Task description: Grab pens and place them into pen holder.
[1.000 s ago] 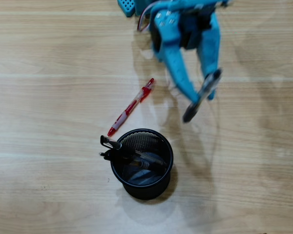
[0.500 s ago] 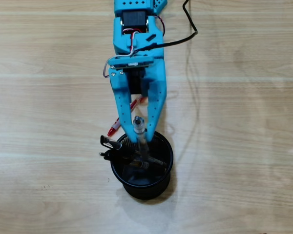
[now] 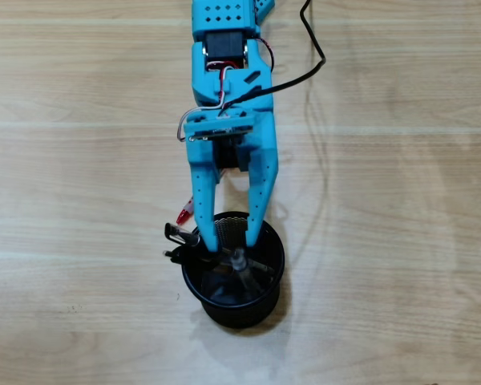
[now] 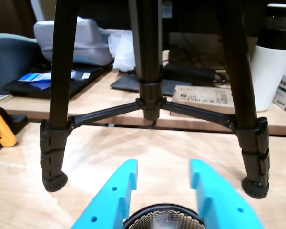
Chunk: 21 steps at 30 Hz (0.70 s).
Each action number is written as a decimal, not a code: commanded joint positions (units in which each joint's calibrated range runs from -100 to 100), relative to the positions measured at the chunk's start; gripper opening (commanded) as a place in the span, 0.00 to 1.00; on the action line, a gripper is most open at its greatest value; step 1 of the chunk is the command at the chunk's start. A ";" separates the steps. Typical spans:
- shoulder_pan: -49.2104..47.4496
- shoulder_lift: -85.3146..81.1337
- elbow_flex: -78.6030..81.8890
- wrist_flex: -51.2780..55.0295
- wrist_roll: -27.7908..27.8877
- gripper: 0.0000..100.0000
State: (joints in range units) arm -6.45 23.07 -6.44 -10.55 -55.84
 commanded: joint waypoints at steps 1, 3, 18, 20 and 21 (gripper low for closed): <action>0.23 -1.19 -0.55 -3.18 -0.16 0.14; 0.50 -1.36 -0.91 -4.38 0.19 0.14; 2.59 -28.99 19.64 31.17 11.67 0.02; 3.59 -32.10 19.37 40.82 14.62 0.02; 4.04 -33.11 18.83 45.03 16.65 0.02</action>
State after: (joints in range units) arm -4.10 -1.70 13.27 18.08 -44.31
